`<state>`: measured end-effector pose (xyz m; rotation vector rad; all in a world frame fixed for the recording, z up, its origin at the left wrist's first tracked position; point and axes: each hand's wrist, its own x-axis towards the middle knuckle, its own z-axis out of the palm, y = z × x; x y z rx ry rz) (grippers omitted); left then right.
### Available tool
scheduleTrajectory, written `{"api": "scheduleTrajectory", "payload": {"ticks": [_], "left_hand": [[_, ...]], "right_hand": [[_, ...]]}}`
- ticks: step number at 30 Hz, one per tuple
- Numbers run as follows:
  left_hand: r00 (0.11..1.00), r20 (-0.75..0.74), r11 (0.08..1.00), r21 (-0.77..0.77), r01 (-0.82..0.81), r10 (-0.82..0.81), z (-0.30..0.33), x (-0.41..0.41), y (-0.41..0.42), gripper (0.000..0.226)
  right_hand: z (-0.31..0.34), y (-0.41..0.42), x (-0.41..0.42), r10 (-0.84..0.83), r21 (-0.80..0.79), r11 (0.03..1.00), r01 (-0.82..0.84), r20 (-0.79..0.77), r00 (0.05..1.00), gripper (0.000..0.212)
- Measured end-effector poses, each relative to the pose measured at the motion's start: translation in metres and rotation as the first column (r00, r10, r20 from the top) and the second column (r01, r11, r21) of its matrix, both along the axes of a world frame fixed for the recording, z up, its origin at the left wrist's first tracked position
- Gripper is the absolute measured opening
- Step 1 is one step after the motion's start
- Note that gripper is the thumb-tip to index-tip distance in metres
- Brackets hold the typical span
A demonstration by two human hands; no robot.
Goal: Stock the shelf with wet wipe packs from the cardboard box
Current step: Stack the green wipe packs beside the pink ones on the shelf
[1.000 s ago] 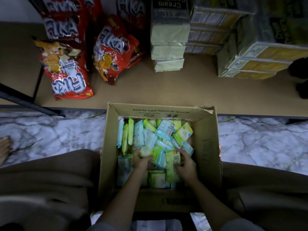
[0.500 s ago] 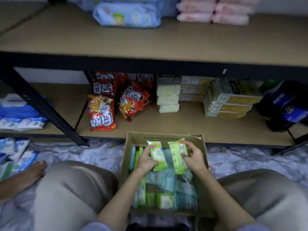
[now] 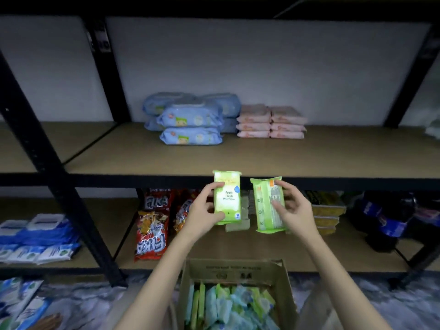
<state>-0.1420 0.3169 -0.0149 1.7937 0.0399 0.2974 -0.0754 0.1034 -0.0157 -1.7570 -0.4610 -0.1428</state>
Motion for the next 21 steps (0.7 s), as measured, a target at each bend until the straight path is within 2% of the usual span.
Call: {"api": "scheduleTrajectory", "payload": {"ticks": [6,11,14,19,21], "left_hand": [[0.991,0.119,0.996,0.057,-0.070,0.063,0.050,0.040,0.021,0.064],[0.996,0.035,0.988,0.123,-0.091,0.087,0.053,0.073,0.037,0.056],[0.992,-0.025,0.979,0.169,-0.116,0.121,0.050,0.084,0.041,0.048],[0.961,-0.152,0.872,0.469,-0.137,0.232,0.053,0.093,0.041,0.040],[0.962,-0.164,0.844,0.527,-0.103,0.220,0.052,0.096,0.042,0.038]], "right_hand": [[0.037,0.028,0.043,-0.064,-0.019,0.998,0.067,0.147,0.987,0.045],[0.044,0.050,0.074,-0.139,-0.141,0.979,0.145,0.054,0.989,0.044],[0.048,0.056,0.085,-0.152,-0.282,0.946,0.157,0.042,0.988,0.043],[0.050,0.060,0.105,-0.162,-0.518,0.845,0.134,-0.008,0.987,0.043],[0.054,0.061,0.108,-0.171,-0.588,0.798,0.129,-0.016,0.985,0.040]]}}
